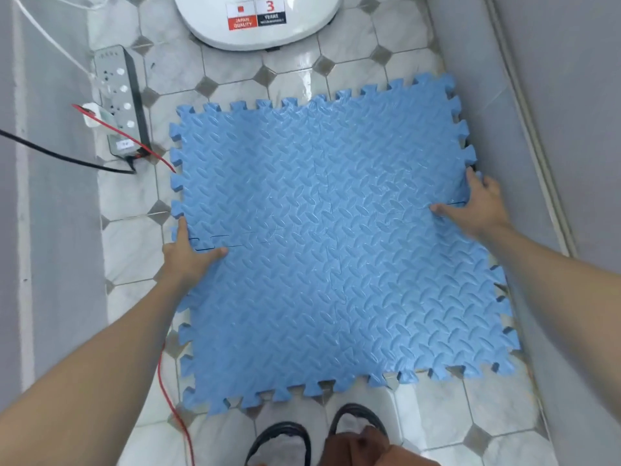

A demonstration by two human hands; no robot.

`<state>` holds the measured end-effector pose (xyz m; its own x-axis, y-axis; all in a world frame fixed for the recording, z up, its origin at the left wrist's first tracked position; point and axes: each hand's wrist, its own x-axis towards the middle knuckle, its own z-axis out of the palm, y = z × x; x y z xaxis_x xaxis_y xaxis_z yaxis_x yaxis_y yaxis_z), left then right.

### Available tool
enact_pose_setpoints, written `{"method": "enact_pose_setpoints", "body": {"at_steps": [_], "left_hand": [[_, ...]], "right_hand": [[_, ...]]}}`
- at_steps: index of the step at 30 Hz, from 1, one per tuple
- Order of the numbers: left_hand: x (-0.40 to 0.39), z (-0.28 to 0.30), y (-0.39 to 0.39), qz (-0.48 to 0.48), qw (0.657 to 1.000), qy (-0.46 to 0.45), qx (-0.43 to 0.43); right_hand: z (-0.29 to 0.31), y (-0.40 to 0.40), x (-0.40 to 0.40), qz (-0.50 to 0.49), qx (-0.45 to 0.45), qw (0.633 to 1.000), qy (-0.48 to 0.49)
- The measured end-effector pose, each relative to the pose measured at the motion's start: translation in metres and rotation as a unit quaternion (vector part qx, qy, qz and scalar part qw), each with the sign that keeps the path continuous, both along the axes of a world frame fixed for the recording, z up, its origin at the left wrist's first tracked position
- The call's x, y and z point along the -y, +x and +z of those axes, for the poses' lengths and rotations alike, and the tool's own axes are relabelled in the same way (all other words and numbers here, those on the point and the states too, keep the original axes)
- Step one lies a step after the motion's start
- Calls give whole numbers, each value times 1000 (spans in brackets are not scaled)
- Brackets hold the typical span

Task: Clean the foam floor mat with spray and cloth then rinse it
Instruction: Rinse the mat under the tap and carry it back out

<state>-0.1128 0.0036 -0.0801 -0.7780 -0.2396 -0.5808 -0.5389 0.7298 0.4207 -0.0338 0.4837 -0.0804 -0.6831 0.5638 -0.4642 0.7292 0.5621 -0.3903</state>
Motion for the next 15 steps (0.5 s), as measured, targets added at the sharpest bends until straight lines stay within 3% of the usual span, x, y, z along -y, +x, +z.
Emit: {"method": "enact_pose_setpoints", "body": {"at_steps": [5, 9, 15], "left_hand": [[5, -20, -2, -8, 1000, -21, 1], [3, -21, -3, -18, 999, -35, 14], [-29, 30, -9, -55, 995, -80, 25]], "right_hand": [[-22, -10, -5, 17, 2, 1000, 7], [-32, -9, -8, 44, 53, 997, 23], [8, 4, 16, 94, 98, 989, 57]]}}
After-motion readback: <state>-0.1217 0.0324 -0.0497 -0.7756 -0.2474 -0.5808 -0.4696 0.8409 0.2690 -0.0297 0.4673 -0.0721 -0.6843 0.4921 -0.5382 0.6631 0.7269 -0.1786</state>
